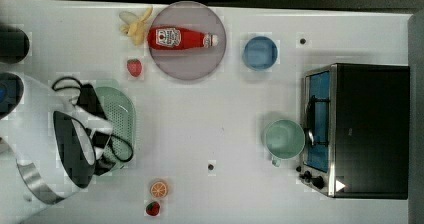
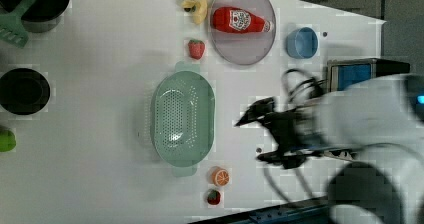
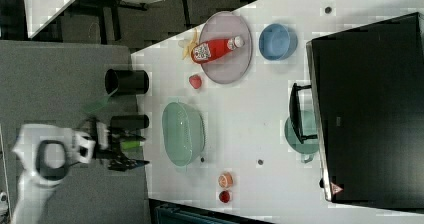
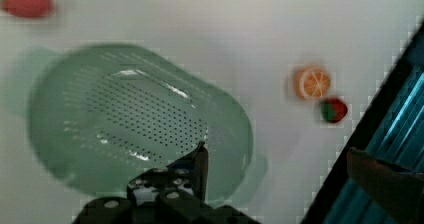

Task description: Drag strainer left to right.

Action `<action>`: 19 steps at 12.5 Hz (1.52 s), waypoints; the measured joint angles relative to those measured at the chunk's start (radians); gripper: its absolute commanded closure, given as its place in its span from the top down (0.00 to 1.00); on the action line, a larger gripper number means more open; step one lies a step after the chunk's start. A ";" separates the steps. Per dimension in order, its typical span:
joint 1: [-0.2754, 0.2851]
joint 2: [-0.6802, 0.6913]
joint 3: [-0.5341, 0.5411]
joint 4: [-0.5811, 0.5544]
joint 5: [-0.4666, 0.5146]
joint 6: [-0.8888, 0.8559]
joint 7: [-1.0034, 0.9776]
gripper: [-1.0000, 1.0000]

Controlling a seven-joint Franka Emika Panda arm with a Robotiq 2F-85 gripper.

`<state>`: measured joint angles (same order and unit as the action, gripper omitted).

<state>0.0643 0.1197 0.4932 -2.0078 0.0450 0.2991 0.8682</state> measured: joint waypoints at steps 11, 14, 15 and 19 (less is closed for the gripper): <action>0.001 0.284 0.033 -0.201 -0.058 0.712 0.327 1.00; 0.007 0.375 -0.031 -0.197 -0.067 0.761 0.329 1.00; 0.020 0.393 -0.062 -0.199 -0.074 0.762 0.329 1.00; 0.045 0.411 -0.121 -0.230 -0.112 0.806 0.336 1.00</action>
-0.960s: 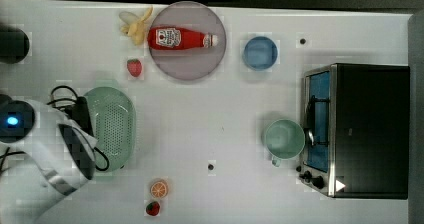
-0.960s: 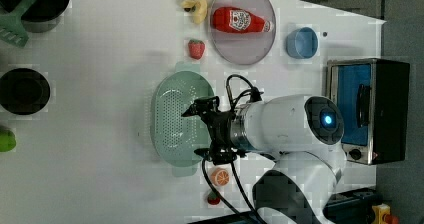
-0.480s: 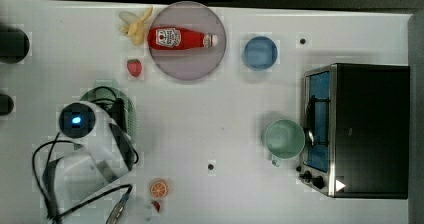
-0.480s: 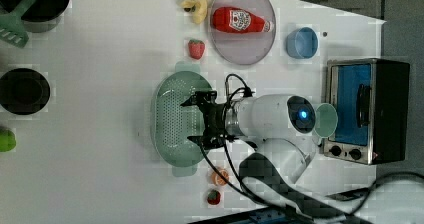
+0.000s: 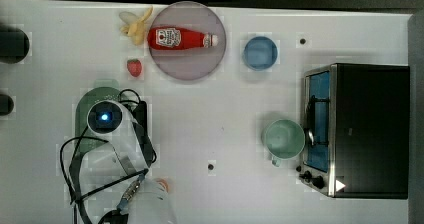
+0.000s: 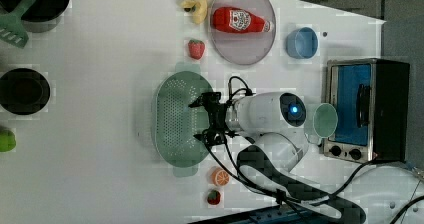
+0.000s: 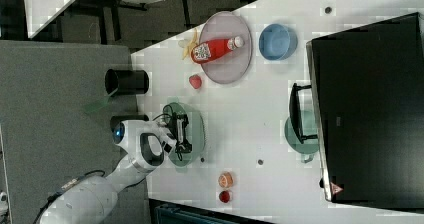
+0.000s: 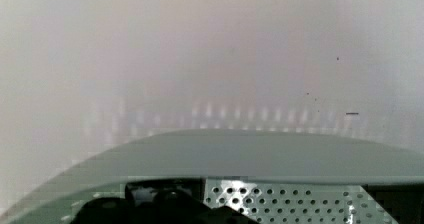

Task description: Drag strainer left to right.

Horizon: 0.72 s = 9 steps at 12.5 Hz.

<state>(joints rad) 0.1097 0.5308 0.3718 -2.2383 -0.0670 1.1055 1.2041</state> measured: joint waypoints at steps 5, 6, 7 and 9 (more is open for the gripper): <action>0.006 0.000 -0.050 -0.010 0.030 0.033 0.010 1.00; -0.010 -0.005 -0.049 -0.018 0.020 0.031 0.010 1.00; -0.020 -0.012 -0.049 -0.023 0.015 0.027 0.010 1.00; -0.025 -0.036 -0.055 -0.029 0.022 0.021 0.008 1.00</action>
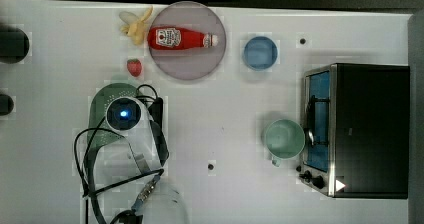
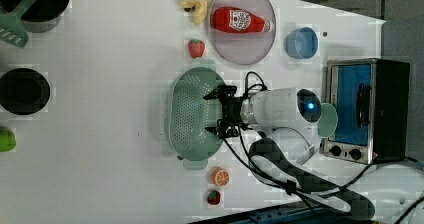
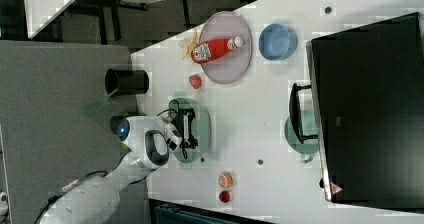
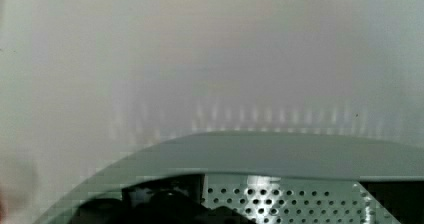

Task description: Drag strainer left to right.

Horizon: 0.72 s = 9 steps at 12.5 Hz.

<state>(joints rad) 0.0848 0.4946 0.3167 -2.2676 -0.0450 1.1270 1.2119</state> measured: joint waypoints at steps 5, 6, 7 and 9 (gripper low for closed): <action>-0.033 -0.117 -0.072 -0.094 0.005 0.003 -0.078 1.00; -0.034 -0.111 -0.100 -0.098 -0.002 0.020 -0.110 1.00; -0.032 -0.104 -0.129 -0.100 0.000 0.021 -0.134 1.00; -0.043 -0.096 -0.181 -0.105 0.003 0.006 -0.168 1.00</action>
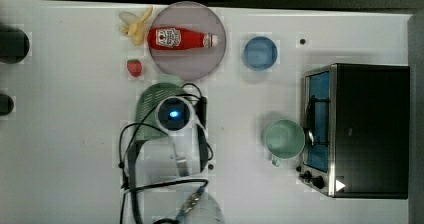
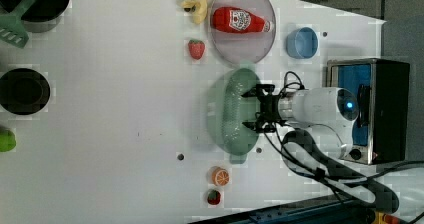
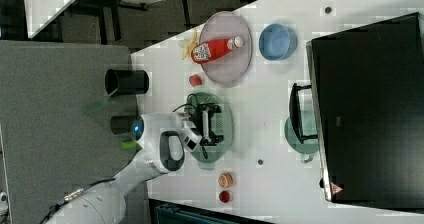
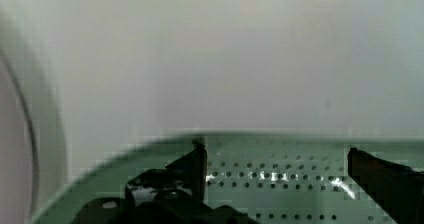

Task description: Drag strainer left to right.

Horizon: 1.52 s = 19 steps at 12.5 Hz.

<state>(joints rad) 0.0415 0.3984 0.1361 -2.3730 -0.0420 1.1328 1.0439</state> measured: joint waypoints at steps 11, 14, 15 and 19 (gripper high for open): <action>-0.039 -0.007 -0.186 -0.025 -0.014 -0.005 -0.220 1.00; -0.016 -0.008 -0.222 -0.027 -0.019 -0.004 -0.229 1.00; -0.013 -0.013 -0.233 -0.033 -0.026 -0.002 -0.253 1.00; -0.008 -0.013 -0.304 -0.021 -0.001 0.011 -0.306 1.00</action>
<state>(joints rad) 0.0331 0.3853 -0.1683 -2.3945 -0.0435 1.1436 0.7378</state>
